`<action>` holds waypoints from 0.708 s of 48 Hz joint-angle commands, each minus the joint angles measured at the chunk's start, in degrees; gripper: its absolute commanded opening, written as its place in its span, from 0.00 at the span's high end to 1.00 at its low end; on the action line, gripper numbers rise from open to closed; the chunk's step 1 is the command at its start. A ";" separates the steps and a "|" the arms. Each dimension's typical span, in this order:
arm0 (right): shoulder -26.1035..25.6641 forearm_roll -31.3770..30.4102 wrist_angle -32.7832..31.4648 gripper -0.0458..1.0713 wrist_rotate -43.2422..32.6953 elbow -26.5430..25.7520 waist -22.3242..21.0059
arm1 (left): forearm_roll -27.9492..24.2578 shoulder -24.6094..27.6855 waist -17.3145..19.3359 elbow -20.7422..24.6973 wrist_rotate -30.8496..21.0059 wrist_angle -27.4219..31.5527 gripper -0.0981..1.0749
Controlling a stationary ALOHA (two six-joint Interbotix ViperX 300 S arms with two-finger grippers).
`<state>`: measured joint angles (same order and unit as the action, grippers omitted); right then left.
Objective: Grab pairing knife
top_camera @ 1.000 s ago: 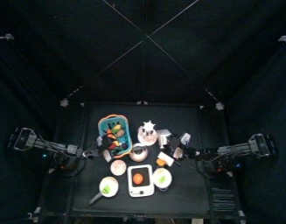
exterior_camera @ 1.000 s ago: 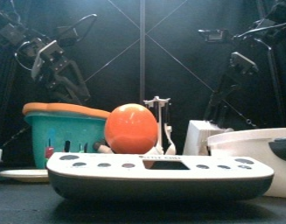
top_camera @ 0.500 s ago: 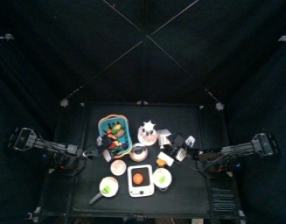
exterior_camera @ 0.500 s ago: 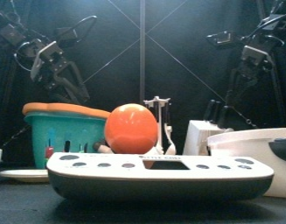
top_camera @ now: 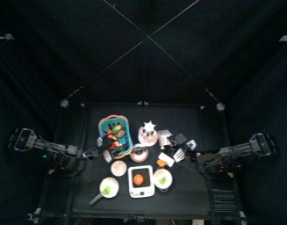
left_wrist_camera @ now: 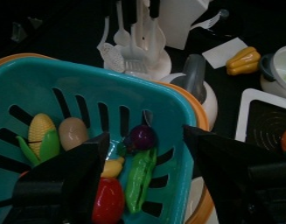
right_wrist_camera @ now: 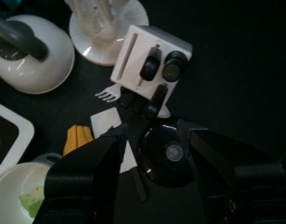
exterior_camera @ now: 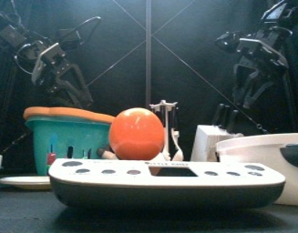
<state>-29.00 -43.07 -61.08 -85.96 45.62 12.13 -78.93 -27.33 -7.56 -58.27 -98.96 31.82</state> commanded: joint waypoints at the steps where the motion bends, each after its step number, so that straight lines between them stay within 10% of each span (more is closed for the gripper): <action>1: 0.18 -2.02 -0.44 0.20 -4.04 -0.62 1.41 | -0.09 -0.09 0.18 0.70 0.00 -0.09 0.07; 34: 7.73 -5.27 -0.97 0.20 -12.48 -1.14 0.35 | 0.00 0.00 0.18 0.70 0.00 -0.18 0.07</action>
<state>-21.36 -47.72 -61.88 -98.26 45.88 13.10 -78.75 -27.25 -7.56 -58.27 -98.96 31.73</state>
